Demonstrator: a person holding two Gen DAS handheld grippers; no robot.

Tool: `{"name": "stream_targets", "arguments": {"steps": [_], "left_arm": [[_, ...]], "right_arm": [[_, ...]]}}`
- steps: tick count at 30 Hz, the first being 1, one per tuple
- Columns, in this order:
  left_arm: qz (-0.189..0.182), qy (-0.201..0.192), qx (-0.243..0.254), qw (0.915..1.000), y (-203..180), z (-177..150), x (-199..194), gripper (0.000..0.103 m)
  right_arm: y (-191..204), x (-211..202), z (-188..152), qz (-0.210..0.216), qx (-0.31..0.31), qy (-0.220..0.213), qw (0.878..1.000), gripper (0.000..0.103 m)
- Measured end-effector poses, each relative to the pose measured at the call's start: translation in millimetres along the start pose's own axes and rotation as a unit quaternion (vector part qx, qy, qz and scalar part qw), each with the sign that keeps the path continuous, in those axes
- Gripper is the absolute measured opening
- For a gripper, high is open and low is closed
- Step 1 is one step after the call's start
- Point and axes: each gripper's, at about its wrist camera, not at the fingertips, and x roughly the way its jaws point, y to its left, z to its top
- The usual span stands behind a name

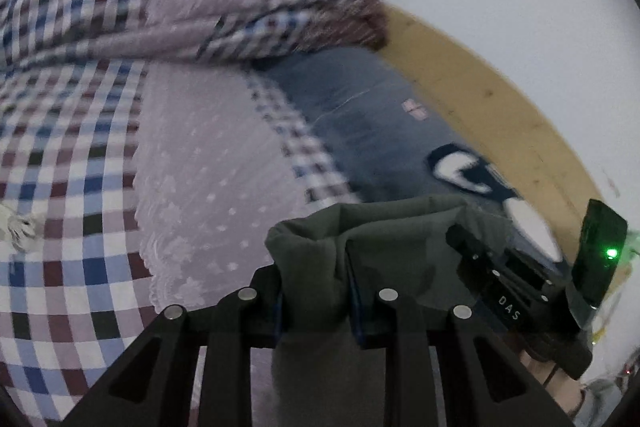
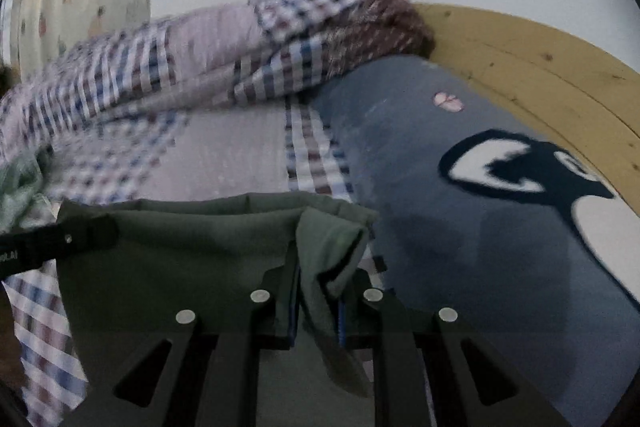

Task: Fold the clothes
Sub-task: 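Lower the folded garment onto the bed beside the blue pillow and open both tools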

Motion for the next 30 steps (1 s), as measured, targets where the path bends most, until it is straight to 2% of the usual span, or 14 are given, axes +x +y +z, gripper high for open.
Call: {"name": "stream_targets", "arguments": {"steps": [4, 6, 7, 8, 9, 10, 11, 13, 16, 19, 21, 23, 25, 30], "left_arm": [[0.019, 0.017, -0.006, 0.9997, 16.5, -3.7, 25.5, 0.029], [0.032, 0.018, -0.016, 0.9992, 21.2, -4.3, 28.8, 0.039], [0.041, 0.019, -0.019, 0.9988, 23.1, -3.6, 29.2, 0.050], [0.048, 0.014, -0.022, 0.9985, 24.8, -1.6, 26.3, 0.062], [0.050, 0.005, -0.022, 0.9985, 26.0, 0.6, 20.8, 0.068], [0.050, -0.008, -0.023, 0.9985, 27.0, 3.5, 10.7, 0.078], [0.051, -0.018, -0.021, 0.9983, 26.9, 6.6, -0.6, 0.083], [0.049, -0.034, -0.019, 0.9980, 27.9, 12.9, -21.5, 0.083], [0.044, -0.061, 0.002, 0.9971, 21.1, 15.8, -67.5, 0.083], [0.040, -0.092, 0.030, 0.9945, 6.8, 10.6, -121.4, 0.085], [0.037, -0.112, 0.051, 0.9917, -8.7, -0.8, -166.1, 0.086], [0.034, -0.129, 0.063, 0.9890, -22.2, -15.9, -208.6, 0.087], [0.031, -0.146, 0.074, 0.9861, -35.8, -34.0, -254.2, 0.089], [0.040, -0.190, 0.090, 0.9768, -55.3, -80.5, -367.6, 0.094]], "right_arm": [[6.4, 28.2, -6.2, -0.024, -0.015, 0.014, 0.999, 0.018], [8.9, 33.0, -6.5, -0.064, -0.028, 0.013, 0.997, 0.036], [8.3, 31.3, -5.5, -0.088, -0.030, 0.006, 0.996, 0.042], [5.5, 25.4, -3.5, -0.103, -0.027, -0.008, 0.994, 0.054], [0.9, 16.1, -1.0, -0.109, -0.017, -0.025, 0.994, 0.060], [-3.7, 6.9, 1.7, -0.111, -0.005, -0.039, 0.993, 0.063], [-8.3, -2.1, 4.4, -0.107, 0.009, -0.049, 0.993, 0.064], [-14.9, -23.6, 9.0, -0.095, 0.031, -0.069, 0.993, 0.064], [-17.3, -69.6, 15.4, -0.074, 0.053, -0.108, 0.990, 0.064], [-14.4, -143.3, 12.5, -0.052, 0.078, -0.180, 0.979, 0.070], [-9.4, -190.8, 9.7, -0.023, 0.090, -0.211, 0.973, 0.081], [-1.8, -238.4, 3.9, 0.005, 0.100, -0.235, 0.967, 0.084], [10.4, -286.7, -5.7, 0.040, 0.101, -0.266, 0.958, 0.095], [45.3, -386.8, -26.9, 0.106, 0.092, -0.308, 0.941, 0.101]]}}
